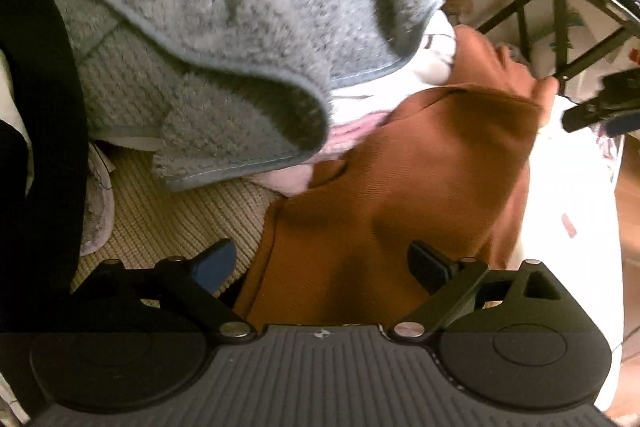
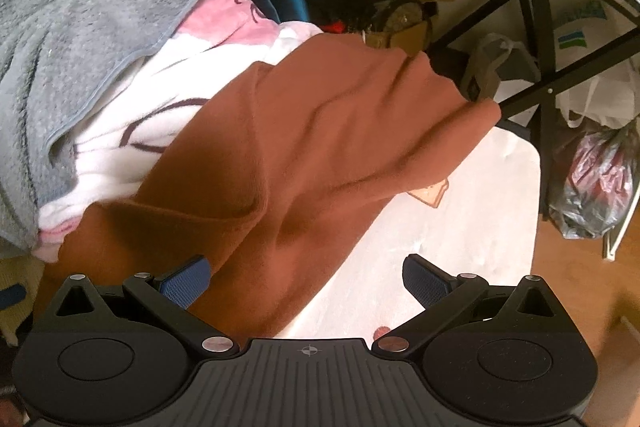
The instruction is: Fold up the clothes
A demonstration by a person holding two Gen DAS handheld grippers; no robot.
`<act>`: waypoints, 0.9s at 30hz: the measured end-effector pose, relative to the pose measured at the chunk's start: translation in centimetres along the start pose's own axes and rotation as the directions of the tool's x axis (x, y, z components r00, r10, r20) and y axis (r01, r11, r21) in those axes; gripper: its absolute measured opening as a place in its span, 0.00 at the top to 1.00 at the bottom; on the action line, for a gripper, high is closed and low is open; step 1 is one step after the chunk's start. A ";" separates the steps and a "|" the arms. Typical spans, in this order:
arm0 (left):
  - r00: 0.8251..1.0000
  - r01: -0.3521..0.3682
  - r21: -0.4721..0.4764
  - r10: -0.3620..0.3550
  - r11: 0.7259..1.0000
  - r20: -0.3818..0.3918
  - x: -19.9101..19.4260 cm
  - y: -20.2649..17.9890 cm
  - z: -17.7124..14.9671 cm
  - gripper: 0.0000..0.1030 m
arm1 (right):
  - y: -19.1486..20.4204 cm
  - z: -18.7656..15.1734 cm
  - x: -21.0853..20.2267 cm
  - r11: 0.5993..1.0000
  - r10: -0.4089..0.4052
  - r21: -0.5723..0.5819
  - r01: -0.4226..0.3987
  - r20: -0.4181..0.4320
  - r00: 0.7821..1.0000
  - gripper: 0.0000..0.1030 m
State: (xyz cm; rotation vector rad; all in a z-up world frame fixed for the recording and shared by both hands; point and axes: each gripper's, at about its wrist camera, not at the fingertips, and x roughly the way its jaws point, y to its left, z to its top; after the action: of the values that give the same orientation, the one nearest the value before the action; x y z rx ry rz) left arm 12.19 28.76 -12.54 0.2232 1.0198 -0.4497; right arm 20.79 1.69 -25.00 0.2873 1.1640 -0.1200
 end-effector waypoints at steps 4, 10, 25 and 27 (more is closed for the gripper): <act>1.000 -0.010 -0.021 0.010 1.000 -0.025 -0.8 1.2 -0.6 0.08 | -0.1 0.2 0.3 1.000 0.014 0.013 -0.014 -0.007 1.000 0.01; 0.994 -0.058 -0.034 0.055 0.998 -0.099 3.2 6.5 -5.1 0.08 | 0.3 -0.1 0.7 1.000 0.012 -0.015 -0.012 -0.009 1.000 0.01; 0.995 -0.025 0.029 0.028 0.999 -0.100 4.5 7.4 -6.3 0.00 | 3.4 -1.1 2.7 0.995 -0.023 -0.095 0.017 -0.055 0.998 0.01; 0.993 -0.030 0.033 0.033 0.999 -0.111 4.3 7.5 -6.2 0.00 | 3.7 -1.1 2.7 0.995 -0.022 -0.096 0.016 -0.055 0.998 0.01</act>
State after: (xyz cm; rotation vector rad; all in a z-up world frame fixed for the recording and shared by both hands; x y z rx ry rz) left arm 12.79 36.67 -19.64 0.2951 1.1177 -0.4284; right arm 21.80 5.67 -27.30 0.1965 1.2248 -0.0732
